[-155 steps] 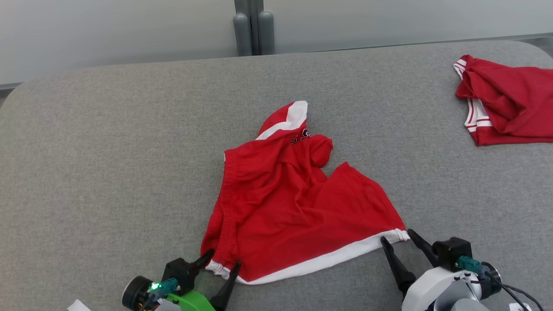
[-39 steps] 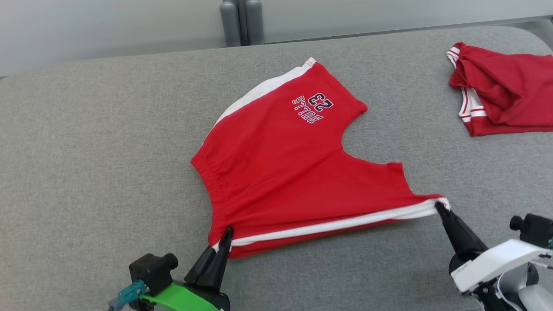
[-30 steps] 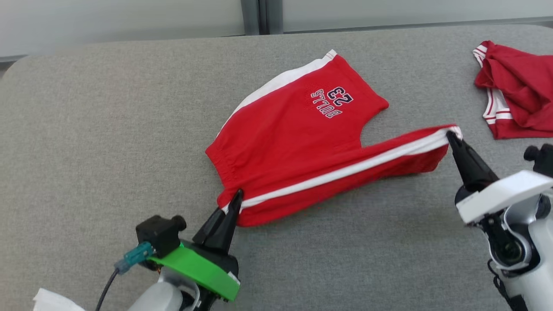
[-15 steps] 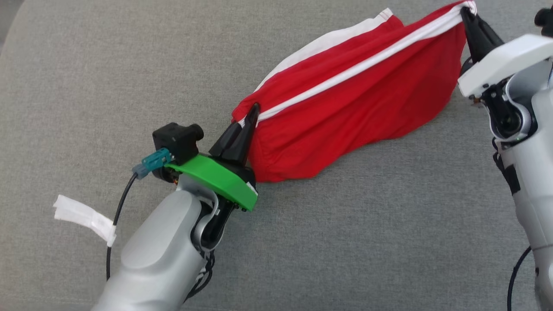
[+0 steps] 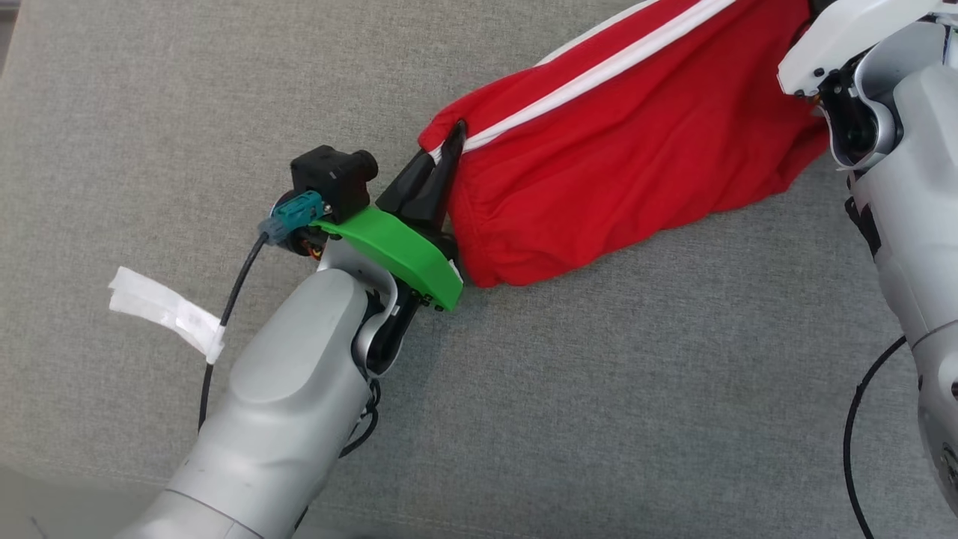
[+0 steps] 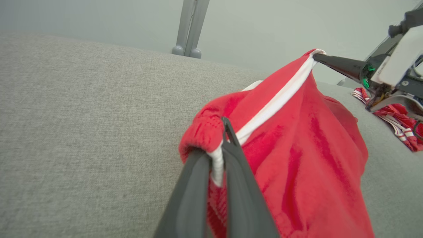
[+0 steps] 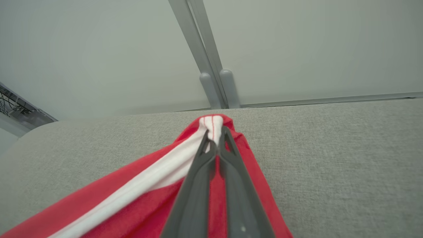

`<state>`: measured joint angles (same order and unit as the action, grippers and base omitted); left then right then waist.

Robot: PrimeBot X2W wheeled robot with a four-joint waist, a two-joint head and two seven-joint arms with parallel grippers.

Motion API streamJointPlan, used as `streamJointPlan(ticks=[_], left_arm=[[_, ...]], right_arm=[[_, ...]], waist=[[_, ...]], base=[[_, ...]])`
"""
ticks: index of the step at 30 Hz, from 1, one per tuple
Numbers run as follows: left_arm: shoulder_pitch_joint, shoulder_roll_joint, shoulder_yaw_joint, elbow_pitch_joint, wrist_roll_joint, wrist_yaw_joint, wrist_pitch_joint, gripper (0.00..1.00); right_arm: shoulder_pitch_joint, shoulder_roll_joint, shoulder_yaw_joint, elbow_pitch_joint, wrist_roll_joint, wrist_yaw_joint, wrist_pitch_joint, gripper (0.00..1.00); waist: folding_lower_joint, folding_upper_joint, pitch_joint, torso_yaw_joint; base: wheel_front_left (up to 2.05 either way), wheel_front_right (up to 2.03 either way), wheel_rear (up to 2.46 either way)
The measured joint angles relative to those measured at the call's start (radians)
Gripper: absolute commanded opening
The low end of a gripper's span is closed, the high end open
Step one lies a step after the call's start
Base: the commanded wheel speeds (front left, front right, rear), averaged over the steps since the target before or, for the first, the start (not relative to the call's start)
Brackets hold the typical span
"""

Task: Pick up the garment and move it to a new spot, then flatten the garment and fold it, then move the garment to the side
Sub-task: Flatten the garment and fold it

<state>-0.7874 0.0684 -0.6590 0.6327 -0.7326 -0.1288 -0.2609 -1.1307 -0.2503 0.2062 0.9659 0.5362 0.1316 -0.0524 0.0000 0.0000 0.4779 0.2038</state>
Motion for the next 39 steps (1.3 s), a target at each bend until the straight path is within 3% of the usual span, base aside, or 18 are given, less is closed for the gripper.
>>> streamJointPlan(ticks=[6, 14, 25, 33, 34, 35, 36, 39], left_arm=[[0.004, -0.002, 0.005, -0.001, 0.078, 0.0, 0.0, 1.0], [0.134, 0.039, 0.078, -0.088, 0.188, 0.0, -0.002, 1.0], [0.352, 0.066, 0.328, -0.378, 0.315, 0.063, -0.002, 1.0], [0.474, 0.026, 0.499, -0.479, 0.408, 0.052, -0.003, 1.0], [0.482, 0.022, 0.511, -0.484, 0.415, 0.049, -0.003, 1.0], [0.492, 0.018, 0.527, -0.487, 0.419, 0.044, -0.003, 1.0], [0.5, 0.015, 0.539, -0.487, 0.426, 0.04, -0.003, 1.0], [0.519, 0.006, 0.561, -0.486, 0.441, 0.031, -0.003, 1.0]], right_arm=[[-0.009, 0.005, 0.05, 0.065, 0.018, 0.0, -0.045, 1.0], [0.058, -0.06, 0.127, 0.096, 0.061, 0.0, -0.065, 1.0], [0.125, -0.1, 0.177, 0.143, 0.125, 0.0, -0.062, 1.0], [0.15, -0.093, 0.213, 0.184, 0.151, 0.0, -0.03, 1.0], [0.152, -0.089, 0.216, 0.184, 0.157, 0.0, -0.025, 0.73], [0.156, -0.085, 0.219, 0.184, 0.166, 0.0, -0.017, 0.21], [0.161, -0.082, 0.222, 0.182, 0.178, 0.0, -0.01, 0.0], [0.179, -0.079, 0.226, 0.174, 0.208, 0.0, 0.002, 0.0]], waist=[[0.0, 0.0, -0.011, 0.005], [0.0, 0.0001, -0.07, -0.003], [0.0, 0.0, -0.098, 0.023], [0.0, 0.0, -0.098, 0.026], [0.0, 0.0, -0.1, 0.026], [0.0, 0.0, -0.103, 0.024], [0.0, 0.0, -0.106, 0.023], [0.0, 0.0, -0.118, 0.018]], base=[[0.0, 0.0, 0.0], [0.0, 0.0, 0.0], [0.0, 0.0, 0.0], [0.0, 0.0, 0.0], [0.0, 0.0, 0.0], [0.0, 0.0, 0.0], [0.0, 0.0, 0.0], [0.0, 0.0, 0.0]])
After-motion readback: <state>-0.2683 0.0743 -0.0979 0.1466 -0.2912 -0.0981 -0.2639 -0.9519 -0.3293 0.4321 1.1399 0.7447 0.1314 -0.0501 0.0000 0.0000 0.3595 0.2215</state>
